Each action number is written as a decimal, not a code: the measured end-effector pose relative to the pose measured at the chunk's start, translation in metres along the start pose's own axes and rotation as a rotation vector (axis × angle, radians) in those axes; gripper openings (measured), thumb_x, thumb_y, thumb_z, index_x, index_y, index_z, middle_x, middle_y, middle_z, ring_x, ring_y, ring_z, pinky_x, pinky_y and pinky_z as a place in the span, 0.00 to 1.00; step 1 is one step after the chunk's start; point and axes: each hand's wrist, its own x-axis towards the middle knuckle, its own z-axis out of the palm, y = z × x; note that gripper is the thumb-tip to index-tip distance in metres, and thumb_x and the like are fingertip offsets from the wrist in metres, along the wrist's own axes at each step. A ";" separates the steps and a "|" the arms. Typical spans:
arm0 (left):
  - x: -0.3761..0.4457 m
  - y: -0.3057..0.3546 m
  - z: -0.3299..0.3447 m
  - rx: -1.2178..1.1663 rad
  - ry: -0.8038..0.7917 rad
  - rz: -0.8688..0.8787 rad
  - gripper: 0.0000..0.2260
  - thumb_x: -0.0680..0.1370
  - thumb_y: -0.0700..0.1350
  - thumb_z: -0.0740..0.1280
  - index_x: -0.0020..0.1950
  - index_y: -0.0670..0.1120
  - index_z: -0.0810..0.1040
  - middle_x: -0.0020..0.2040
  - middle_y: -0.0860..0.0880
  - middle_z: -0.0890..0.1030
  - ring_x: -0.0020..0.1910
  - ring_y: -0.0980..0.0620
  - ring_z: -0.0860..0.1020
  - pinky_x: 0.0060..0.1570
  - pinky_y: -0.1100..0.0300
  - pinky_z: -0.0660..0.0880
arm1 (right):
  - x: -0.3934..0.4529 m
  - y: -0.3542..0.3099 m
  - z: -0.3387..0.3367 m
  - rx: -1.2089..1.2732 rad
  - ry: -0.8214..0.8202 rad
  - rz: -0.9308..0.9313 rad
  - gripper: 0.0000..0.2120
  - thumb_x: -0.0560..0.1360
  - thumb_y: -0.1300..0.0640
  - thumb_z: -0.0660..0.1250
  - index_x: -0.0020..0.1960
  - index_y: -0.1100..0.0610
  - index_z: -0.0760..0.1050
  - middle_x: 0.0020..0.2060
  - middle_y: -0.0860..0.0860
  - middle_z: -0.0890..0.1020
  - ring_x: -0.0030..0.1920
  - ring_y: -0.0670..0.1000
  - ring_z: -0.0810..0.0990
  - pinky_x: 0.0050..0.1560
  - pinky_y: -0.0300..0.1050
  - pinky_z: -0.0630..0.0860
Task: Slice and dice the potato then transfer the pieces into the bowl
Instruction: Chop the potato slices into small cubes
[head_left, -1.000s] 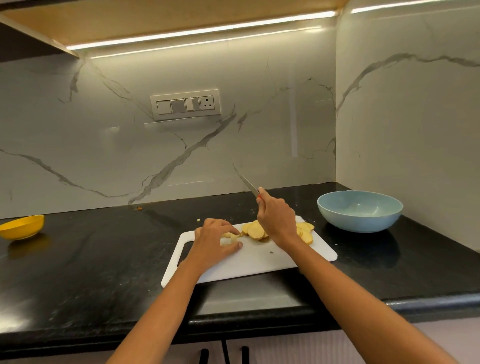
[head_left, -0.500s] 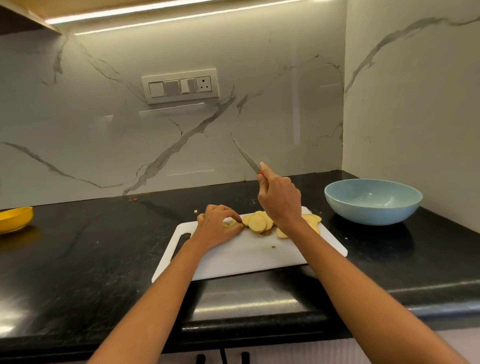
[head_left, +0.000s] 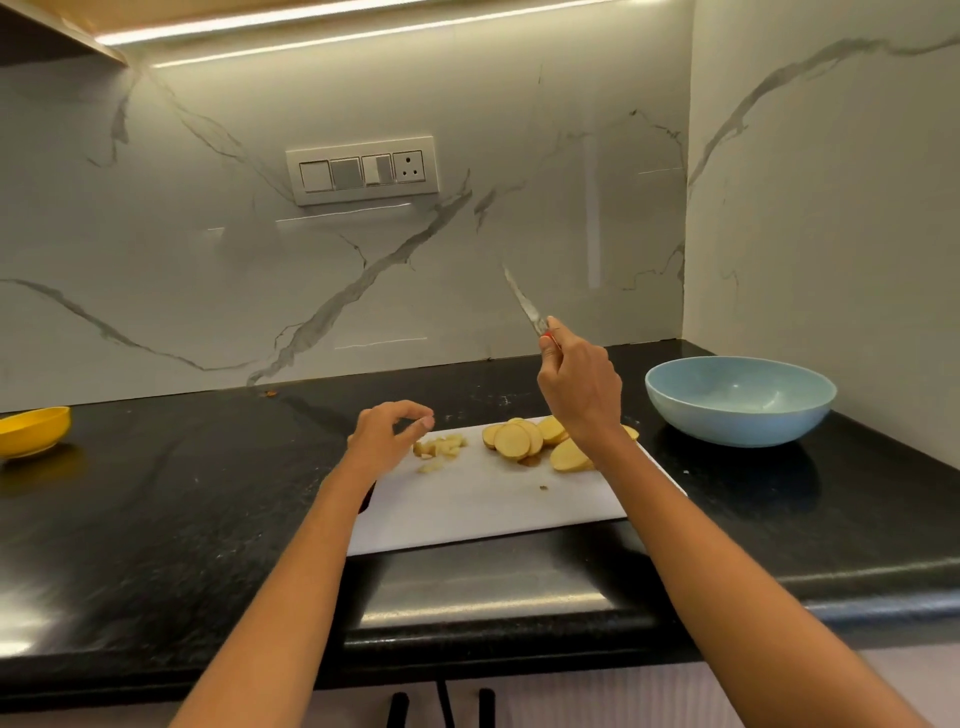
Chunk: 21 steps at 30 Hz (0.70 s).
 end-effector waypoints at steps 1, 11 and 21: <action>-0.002 -0.006 -0.002 0.021 0.007 -0.041 0.10 0.78 0.45 0.65 0.58 0.47 0.79 0.59 0.47 0.78 0.62 0.47 0.72 0.63 0.46 0.69 | 0.000 0.001 -0.002 0.008 0.006 0.007 0.18 0.82 0.54 0.55 0.69 0.58 0.70 0.37 0.51 0.79 0.32 0.47 0.74 0.30 0.39 0.71; -0.017 -0.006 0.012 0.258 0.001 -0.207 0.16 0.81 0.42 0.57 0.69 0.49 0.69 0.71 0.44 0.65 0.70 0.42 0.59 0.68 0.50 0.57 | 0.003 0.006 -0.013 0.089 0.076 0.094 0.18 0.81 0.55 0.56 0.69 0.60 0.69 0.47 0.55 0.83 0.38 0.46 0.75 0.32 0.32 0.69; -0.027 0.048 0.022 0.067 0.110 0.052 0.21 0.72 0.56 0.70 0.64 0.53 0.75 0.61 0.52 0.77 0.64 0.50 0.70 0.59 0.50 0.64 | 0.000 0.004 -0.014 0.084 0.036 0.075 0.16 0.82 0.56 0.56 0.65 0.61 0.73 0.47 0.56 0.83 0.40 0.50 0.78 0.39 0.44 0.78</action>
